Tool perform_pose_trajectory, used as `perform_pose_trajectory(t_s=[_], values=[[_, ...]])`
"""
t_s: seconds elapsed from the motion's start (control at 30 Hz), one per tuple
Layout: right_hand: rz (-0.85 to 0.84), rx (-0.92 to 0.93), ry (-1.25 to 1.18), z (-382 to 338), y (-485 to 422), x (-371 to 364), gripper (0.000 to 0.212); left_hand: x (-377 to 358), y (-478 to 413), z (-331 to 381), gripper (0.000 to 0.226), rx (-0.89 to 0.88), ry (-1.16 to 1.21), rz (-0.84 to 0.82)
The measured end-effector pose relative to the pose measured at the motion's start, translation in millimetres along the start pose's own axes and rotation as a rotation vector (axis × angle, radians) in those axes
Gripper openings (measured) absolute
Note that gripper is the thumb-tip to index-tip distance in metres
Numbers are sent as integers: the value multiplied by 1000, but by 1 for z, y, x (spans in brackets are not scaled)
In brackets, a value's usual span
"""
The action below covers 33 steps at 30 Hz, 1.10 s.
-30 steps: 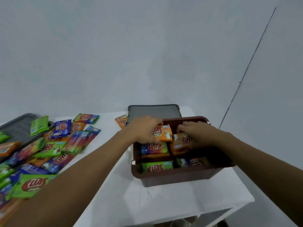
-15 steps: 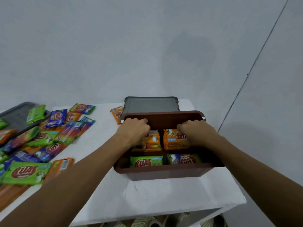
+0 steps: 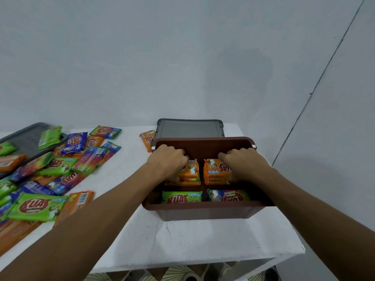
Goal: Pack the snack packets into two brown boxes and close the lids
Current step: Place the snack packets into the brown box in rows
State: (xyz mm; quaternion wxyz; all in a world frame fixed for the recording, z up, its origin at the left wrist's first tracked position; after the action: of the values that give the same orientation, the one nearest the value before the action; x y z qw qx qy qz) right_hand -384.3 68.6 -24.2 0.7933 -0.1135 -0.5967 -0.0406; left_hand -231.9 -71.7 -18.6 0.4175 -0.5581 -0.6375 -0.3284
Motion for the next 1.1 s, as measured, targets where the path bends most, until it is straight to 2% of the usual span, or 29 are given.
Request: perform_pose_trajectory(t_s=[0.23,0.43,0.7,0.83,0.97,1.03,1.1], values=[[26,-1,26,-2,-1,-3,70,-1,0,0,67,-2,-9,20],[23,-55,-55,-6,-1,-8,69,-4,-1,0,72,4,3,47],[-7,-101,-84,-6,1,-7,67,-6,-2,-3,64,34,30,59],[-52,-102,-74,-6,1,-4,66,-1,-1,-5,63,92,132,43],[-169,-126,-90,-5,-2,3,66,5,3,-17,44,111,289,36],[-220,-122,-107,-6,-3,12,56,4,12,-30,31,92,465,26],[-199,-127,-161,-12,-6,21,37,0,28,-40,22,91,629,104]])
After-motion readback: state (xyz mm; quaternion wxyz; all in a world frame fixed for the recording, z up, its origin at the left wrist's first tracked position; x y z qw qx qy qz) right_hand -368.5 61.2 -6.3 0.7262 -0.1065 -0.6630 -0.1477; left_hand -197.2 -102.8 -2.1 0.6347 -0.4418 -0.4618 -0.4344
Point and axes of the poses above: each hand's wrist, its own y-axis away from the middle knuckle, its own x-axis out of the back of the hand, z = x × y, the point moved 2 cm from there along -y, towards the middle knuckle, and after that the axes turned 15 degrees about z, right-handed, at the moved point
